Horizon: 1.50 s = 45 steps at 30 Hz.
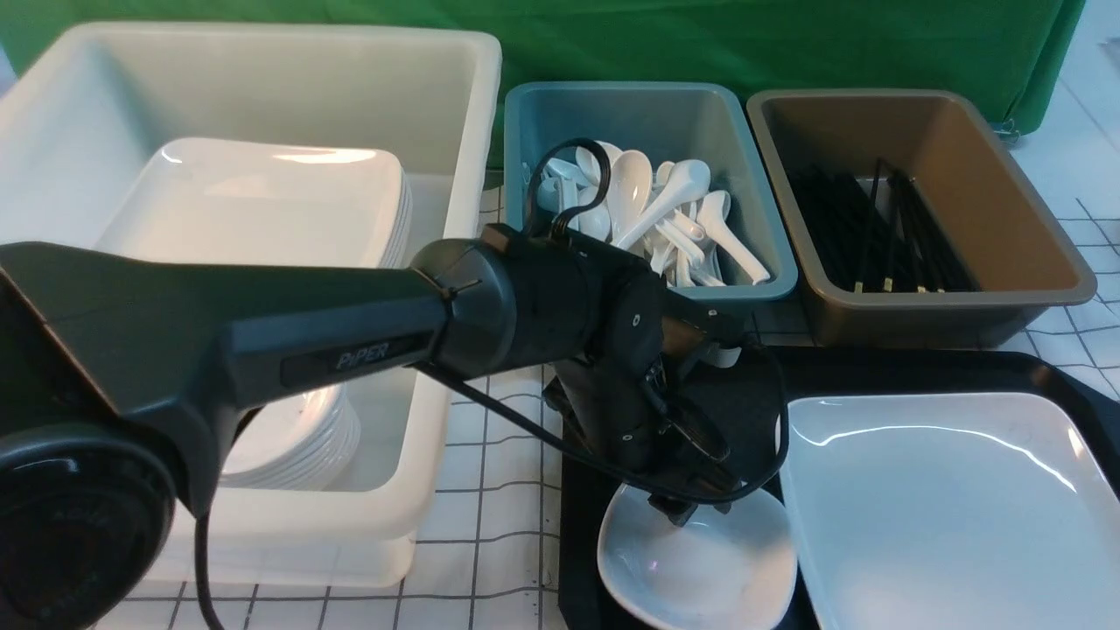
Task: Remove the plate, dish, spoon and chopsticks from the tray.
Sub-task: Use the left arm to grab a small plate from the dinner plate, then use the left arm to put the small plate into the large storage box on the left
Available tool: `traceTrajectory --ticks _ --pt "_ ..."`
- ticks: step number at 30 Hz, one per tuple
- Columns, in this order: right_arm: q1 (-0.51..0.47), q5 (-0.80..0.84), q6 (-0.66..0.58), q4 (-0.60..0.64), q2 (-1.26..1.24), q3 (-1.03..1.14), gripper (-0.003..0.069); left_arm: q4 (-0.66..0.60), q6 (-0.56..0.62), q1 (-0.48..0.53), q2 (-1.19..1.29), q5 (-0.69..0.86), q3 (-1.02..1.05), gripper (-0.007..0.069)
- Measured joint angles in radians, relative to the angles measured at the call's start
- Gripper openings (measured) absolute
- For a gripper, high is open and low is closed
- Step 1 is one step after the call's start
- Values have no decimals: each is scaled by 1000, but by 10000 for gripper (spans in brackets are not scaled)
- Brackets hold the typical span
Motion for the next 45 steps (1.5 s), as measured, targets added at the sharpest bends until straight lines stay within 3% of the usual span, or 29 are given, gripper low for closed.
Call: traceTrajectory --ticks 10,13,18,26,35,42,45 --pt "0 0 0 0 0 0 239 -31 0 -1 0 73 -6 437" --pt "0 0 0 0 0 0 239 -61 0 0 1 79 -6 383" --pt "0 0 0 0 0 0 239 -121 26 0 7 98 -6 171" --pt "0 4 0 0 0 0 239 -74 28 0 -124 123 -5 20" --pt "0 8 -3 0 0 0 239 -53 14 0 -397 118 -5 12" --pt "0 9 -4 0 0 0 239 178 10 19 -648 194 -5 11" --pt "0 3 -4 0 0 6 239 261 0 118 -745 314 -4 11"
